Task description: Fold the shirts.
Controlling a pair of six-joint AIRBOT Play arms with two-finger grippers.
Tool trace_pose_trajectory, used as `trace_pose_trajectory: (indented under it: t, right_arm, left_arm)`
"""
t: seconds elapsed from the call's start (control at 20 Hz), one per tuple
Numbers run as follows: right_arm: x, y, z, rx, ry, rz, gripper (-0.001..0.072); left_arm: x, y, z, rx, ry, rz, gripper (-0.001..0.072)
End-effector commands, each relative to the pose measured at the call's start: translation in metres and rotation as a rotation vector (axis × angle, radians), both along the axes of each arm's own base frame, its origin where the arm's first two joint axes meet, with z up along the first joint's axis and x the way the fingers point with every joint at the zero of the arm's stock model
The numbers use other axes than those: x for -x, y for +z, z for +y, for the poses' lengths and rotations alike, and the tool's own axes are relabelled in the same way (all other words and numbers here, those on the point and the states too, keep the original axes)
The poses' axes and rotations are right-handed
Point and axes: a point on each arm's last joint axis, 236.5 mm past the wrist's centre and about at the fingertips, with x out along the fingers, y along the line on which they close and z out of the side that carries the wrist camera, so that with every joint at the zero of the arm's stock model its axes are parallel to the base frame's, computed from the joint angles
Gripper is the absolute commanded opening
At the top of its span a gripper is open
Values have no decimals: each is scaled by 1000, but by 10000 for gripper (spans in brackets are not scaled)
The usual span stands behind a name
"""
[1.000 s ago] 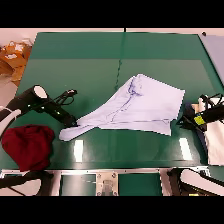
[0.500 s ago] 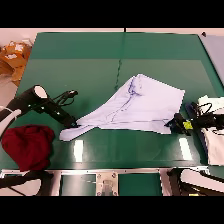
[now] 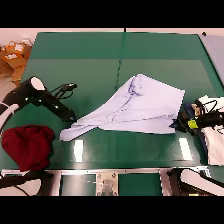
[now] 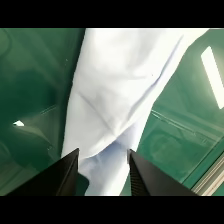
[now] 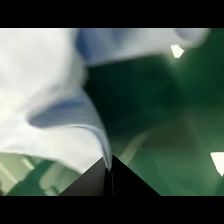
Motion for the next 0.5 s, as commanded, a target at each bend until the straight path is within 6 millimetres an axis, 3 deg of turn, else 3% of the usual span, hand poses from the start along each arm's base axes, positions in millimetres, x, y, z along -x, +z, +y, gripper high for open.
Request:
trace_pose_trajectory:
  t: [0.0,0.25,0.45]
  right_arm:
    - [72,-3,-52,278,-64,296,11]
    - [84,-17,-42,260,-77,325,11]
    - [78,-19,-44,269,-87,301,11]
  left_arm:
    - [-2,4,1,-6,-7,-5,359]
    - [21,-12,0,4,-9,68,359]
    - [46,-8,-29,159,-30,131,359]
